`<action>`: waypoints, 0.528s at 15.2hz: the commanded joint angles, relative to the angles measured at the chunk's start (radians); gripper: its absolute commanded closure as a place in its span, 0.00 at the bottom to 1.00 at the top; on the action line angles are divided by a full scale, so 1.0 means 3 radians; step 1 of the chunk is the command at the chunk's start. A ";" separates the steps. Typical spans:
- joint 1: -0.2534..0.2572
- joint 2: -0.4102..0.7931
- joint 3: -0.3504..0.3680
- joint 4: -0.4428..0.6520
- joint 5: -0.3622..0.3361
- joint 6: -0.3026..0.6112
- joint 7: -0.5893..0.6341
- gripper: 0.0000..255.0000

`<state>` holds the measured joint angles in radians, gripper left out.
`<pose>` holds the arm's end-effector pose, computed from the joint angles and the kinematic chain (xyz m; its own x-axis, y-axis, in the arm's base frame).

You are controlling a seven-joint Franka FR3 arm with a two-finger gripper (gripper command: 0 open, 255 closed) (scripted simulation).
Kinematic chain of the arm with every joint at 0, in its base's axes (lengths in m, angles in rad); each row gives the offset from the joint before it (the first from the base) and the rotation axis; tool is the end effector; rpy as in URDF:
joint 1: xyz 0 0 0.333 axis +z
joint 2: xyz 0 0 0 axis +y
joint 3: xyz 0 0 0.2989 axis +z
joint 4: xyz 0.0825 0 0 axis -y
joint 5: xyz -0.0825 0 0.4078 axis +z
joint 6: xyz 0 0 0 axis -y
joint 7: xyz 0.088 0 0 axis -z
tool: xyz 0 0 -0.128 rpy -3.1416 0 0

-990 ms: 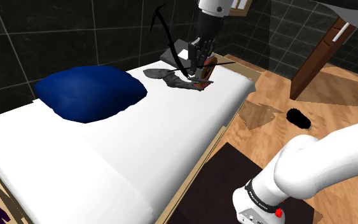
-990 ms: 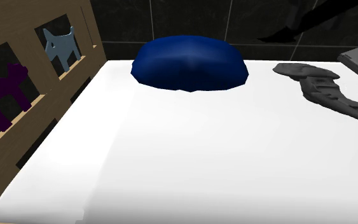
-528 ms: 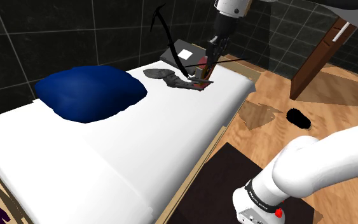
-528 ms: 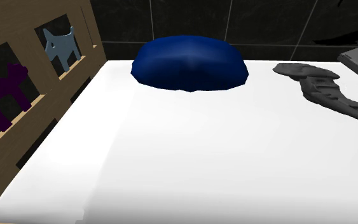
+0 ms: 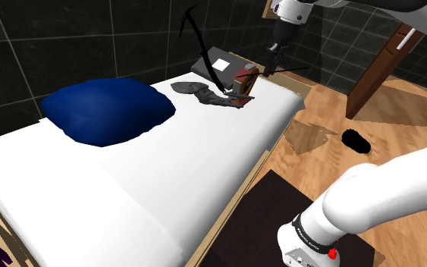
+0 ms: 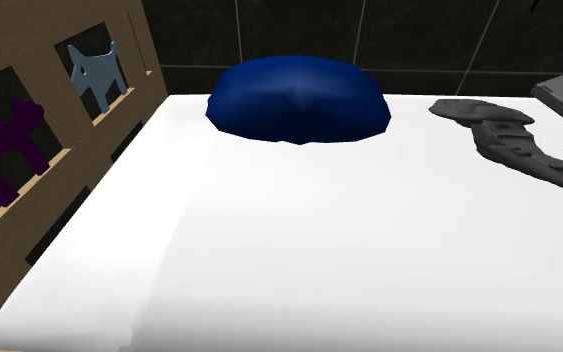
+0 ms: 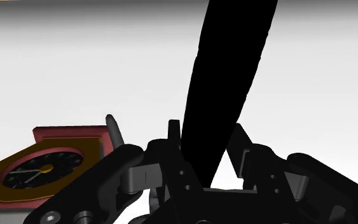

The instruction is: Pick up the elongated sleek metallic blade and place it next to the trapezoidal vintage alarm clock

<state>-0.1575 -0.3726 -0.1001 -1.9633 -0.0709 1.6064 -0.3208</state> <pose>0.4487 -0.1337 0.5882 0.9974 0.0718 0.0024 0.0716 -0.9967 0.0371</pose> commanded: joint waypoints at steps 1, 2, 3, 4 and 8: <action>-0.0052 0.0071 -0.0115 0.0069 -0.0031 0.0013 -0.0167 1.00; -0.0079 0.0109 -0.0173 0.0107 -0.0044 0.0018 -0.0249 1.00; -0.0105 0.0151 -0.0230 0.0148 -0.0055 0.0024 -0.0332 1.00; -0.0131 0.0196 -0.0287 0.0193 -0.0064 0.0029 -0.0414 1.00; -0.0233 0.0412 -0.0516 0.0414 -0.0074 0.0044 -0.0749 1.00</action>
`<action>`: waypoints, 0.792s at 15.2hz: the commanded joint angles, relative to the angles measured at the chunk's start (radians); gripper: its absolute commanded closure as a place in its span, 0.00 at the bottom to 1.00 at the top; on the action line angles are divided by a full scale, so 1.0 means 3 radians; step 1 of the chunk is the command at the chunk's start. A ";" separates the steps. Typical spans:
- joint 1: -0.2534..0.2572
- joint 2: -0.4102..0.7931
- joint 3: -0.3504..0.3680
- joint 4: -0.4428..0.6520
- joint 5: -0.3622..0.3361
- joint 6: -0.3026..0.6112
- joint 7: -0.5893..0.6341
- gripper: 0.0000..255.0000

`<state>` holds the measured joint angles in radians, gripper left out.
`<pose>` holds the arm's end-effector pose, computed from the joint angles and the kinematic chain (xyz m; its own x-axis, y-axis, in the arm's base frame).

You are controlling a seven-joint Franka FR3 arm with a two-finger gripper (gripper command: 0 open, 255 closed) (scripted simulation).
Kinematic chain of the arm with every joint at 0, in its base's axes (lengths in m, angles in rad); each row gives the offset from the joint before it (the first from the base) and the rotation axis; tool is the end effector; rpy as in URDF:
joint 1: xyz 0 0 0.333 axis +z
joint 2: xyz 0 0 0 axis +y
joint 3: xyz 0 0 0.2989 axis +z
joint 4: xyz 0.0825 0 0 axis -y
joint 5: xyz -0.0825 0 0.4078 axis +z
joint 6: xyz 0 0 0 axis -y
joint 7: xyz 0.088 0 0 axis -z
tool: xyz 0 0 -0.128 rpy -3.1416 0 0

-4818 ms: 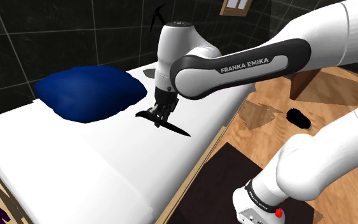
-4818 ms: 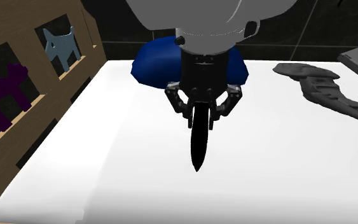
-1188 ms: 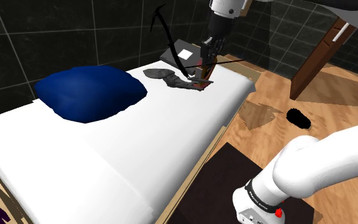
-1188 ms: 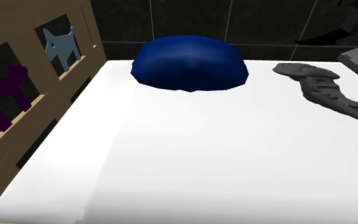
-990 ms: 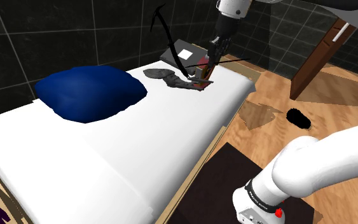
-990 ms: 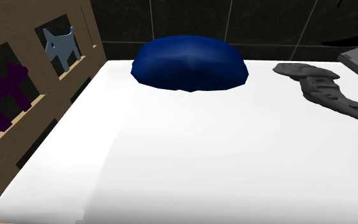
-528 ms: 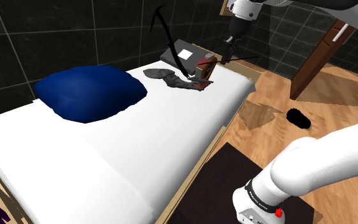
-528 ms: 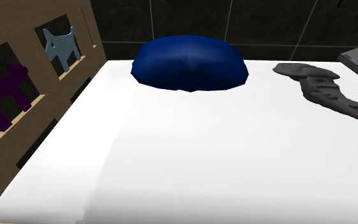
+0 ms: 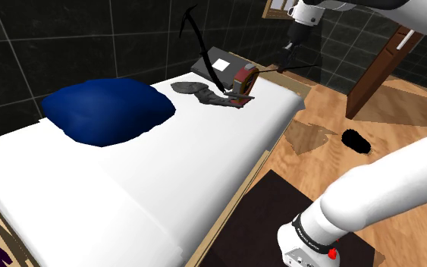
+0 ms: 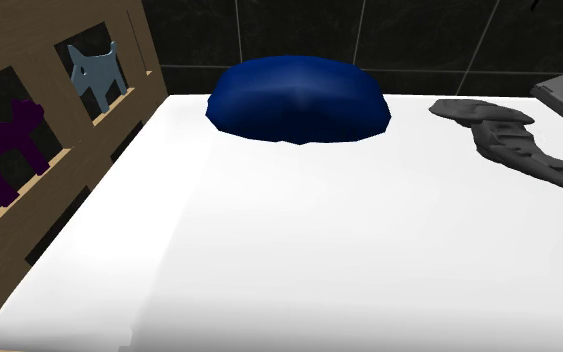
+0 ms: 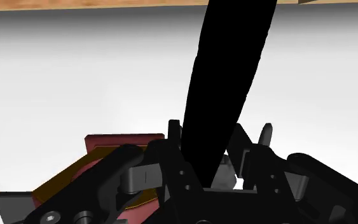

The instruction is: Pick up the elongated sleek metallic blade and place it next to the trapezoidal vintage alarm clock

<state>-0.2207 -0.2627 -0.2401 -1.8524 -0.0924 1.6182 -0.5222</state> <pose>0.4420 -0.2454 0.5881 0.9974 0.0721 0.0032 0.0719 -0.9967 0.0371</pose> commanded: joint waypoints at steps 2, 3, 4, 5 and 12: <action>-0.0076 0.0175 -0.0161 0.0179 0.0011 0.0007 -0.0249 1.00; -0.0103 0.0246 -0.0218 0.0253 0.0023 0.0007 -0.0335 1.00; -0.0131 0.0321 -0.0272 0.0332 0.0039 0.0005 -0.0422 1.00; -0.0161 0.0399 -0.0327 0.0415 0.0058 0.0002 -0.0510 1.00; -0.0436 0.1073 -0.0671 0.1151 0.0318 -0.0091 -0.1143 1.00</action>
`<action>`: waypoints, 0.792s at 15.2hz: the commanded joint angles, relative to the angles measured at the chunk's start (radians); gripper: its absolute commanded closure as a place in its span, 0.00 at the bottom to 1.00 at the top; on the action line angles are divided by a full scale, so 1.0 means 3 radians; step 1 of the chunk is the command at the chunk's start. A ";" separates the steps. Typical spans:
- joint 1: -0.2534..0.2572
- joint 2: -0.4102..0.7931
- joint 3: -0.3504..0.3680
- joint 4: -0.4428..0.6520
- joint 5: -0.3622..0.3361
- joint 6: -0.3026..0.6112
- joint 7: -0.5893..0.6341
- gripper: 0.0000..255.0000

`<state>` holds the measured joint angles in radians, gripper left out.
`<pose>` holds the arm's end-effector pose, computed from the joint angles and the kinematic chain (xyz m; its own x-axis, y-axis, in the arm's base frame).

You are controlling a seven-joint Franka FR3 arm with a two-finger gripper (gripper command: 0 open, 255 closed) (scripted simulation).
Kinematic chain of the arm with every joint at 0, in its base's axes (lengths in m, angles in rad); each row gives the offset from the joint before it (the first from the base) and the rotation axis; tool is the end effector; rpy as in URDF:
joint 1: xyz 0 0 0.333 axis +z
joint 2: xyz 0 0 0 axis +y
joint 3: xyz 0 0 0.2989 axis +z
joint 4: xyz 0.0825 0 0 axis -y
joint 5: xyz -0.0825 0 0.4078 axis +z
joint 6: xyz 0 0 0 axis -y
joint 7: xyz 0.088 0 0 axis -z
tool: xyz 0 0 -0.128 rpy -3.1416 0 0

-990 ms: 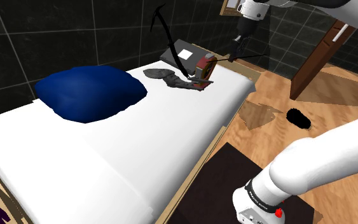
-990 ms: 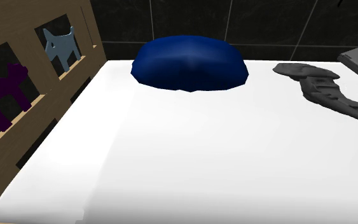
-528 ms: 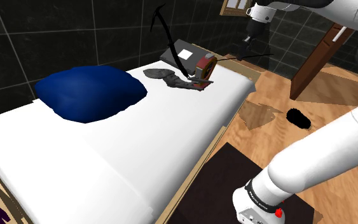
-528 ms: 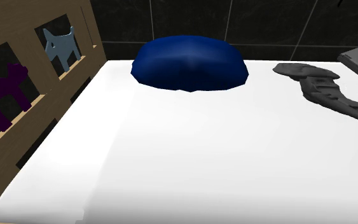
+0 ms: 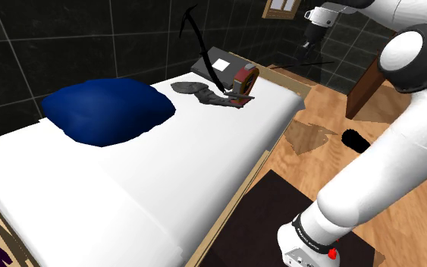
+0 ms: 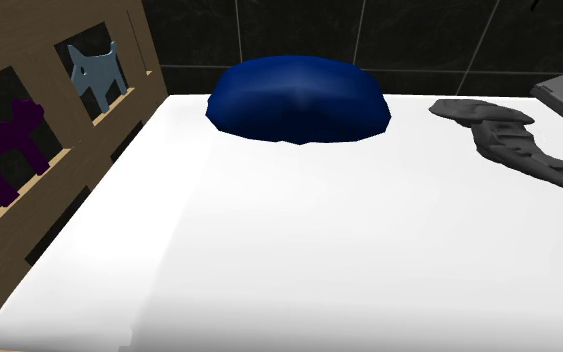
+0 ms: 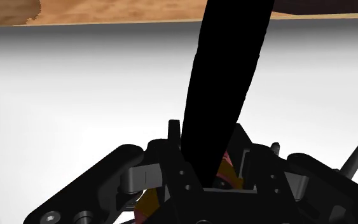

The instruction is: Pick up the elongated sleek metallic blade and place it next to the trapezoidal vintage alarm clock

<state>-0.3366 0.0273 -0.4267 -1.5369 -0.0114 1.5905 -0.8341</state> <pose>0.4264 -0.4058 0.5905 0.9975 0.0711 0.0025 0.0710 -0.9968 0.0365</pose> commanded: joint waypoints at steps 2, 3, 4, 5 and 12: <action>-0.0163 0.0343 -0.0128 0.0373 0.0163 -0.0059 -0.0284 1.00; -0.0230 0.0469 -0.0162 0.0524 0.0227 -0.0097 -0.0373 1.00; -0.0303 0.0601 -0.0193 0.0686 0.0296 -0.0141 -0.0459 1.00; -0.0429 0.0822 -0.0235 0.0967 0.0411 -0.0226 -0.0589 1.00; -0.0369 0.0697 -0.0213 0.0482 0.0347 0.0147 -0.0560 1.00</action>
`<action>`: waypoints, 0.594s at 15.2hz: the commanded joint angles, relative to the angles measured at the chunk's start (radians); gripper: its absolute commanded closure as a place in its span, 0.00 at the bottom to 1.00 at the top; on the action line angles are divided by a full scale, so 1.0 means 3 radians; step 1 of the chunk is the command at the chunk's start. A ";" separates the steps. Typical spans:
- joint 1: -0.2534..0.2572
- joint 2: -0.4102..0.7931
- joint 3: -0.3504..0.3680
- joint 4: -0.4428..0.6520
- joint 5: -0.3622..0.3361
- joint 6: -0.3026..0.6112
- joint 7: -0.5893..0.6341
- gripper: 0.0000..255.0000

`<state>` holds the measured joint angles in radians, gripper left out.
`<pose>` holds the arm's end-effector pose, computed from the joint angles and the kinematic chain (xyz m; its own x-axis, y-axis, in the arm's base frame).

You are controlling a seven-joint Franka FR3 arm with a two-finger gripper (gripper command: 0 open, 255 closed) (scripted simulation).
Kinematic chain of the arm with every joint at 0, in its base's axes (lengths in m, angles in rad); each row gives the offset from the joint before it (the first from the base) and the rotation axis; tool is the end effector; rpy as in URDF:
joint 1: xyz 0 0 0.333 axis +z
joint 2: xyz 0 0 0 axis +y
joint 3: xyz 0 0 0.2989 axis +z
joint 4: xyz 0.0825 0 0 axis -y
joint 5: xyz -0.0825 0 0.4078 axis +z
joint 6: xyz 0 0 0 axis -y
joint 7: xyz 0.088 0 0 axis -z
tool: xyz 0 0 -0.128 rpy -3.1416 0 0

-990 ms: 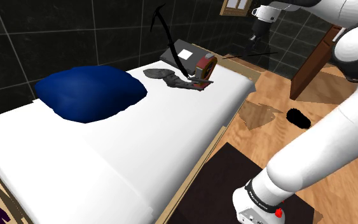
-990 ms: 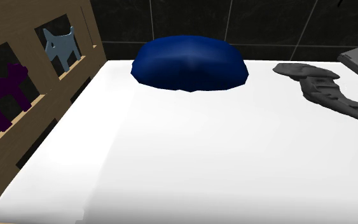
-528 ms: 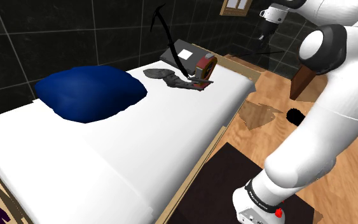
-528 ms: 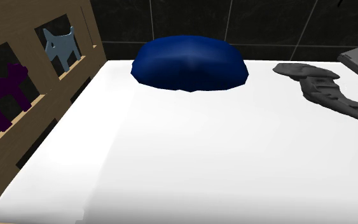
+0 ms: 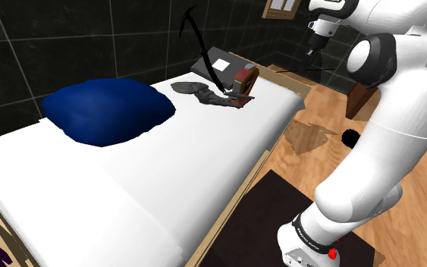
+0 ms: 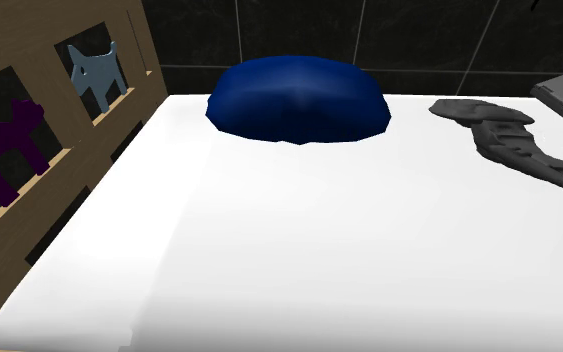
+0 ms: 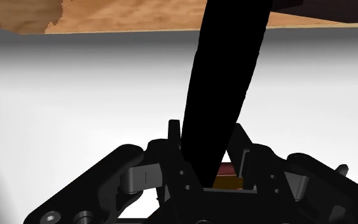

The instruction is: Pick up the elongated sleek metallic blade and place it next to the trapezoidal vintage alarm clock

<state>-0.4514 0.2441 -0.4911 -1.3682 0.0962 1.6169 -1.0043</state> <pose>0.4162 -0.4951 0.5569 0.9973 0.0732 0.0023 0.0730 -0.9966 0.0372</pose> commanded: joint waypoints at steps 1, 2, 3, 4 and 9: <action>0.0020 -0.0038 0.0003 -0.0141 -0.0018 0.0109 0.0010 1.00; 0.0027 -0.0049 0.0005 -0.0201 -0.0023 0.0158 0.0012 1.00; 0.0033 -0.0059 0.0006 -0.0258 -0.0028 0.0207 0.0014 1.00; 0.0038 -0.0067 0.0007 -0.0315 -0.0032 0.0255 0.0016 1.00; 0.0059 -0.0095 0.0014 -0.0575 -0.0043 0.0490 0.0023 1.00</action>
<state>-0.4349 0.2168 -0.4873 -1.5237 0.0837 1.7478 -0.9977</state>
